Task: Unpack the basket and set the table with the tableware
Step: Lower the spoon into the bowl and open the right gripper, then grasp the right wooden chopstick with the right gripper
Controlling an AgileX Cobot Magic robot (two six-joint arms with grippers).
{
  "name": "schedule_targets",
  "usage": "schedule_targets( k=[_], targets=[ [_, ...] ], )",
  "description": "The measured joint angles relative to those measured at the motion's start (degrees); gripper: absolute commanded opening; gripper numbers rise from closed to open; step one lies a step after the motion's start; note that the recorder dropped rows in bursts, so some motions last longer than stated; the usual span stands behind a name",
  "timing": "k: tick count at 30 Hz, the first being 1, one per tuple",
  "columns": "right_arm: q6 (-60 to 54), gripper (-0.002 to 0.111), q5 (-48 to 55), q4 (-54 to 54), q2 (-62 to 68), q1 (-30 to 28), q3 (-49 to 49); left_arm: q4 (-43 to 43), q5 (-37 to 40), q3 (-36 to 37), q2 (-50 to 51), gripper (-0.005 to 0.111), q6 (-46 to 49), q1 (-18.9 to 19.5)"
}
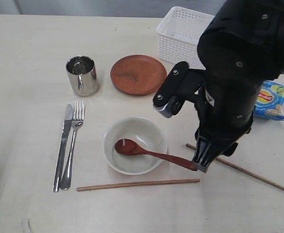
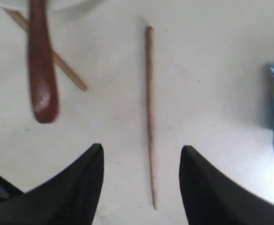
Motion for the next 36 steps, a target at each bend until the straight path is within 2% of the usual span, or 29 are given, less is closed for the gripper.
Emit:
schedule_targets(
  k=[6,9,14,19,26,36],
  targets=[
    [2.31,0.048,-0.80,-3.39,-2.34,-6.77,5.65,0.00,0.00,0.00,0.00,0.000,0.00,0.00],
    [2.35,0.048,-7.88,-2.76,-4.77,-9.91,9.62,0.00,0.00,0.00,0.00,0.000,0.00,0.00],
    [1.99,0.048,-19.51,3.41,-4.11,-14.52,14.60,0.00,0.00,0.00,0.00,0.000,0.00,0.00],
    [-3.34,0.048,-23.54,9.71,0.87,-19.35,14.61,0.00,0.00,0.00,0.00,0.000,0.00,0.00],
    [-18.50,0.048,-26.33,19.71,7.26,-19.87,14.50,0.00,0.00,0.00,0.00,0.000,0.00,0.00],
    [-20.26,0.046,-31.89,19.64,12.80,-19.87,14.25,0.00,0.00,0.00,0.00,0.000,0.00,0.00]
  ],
)
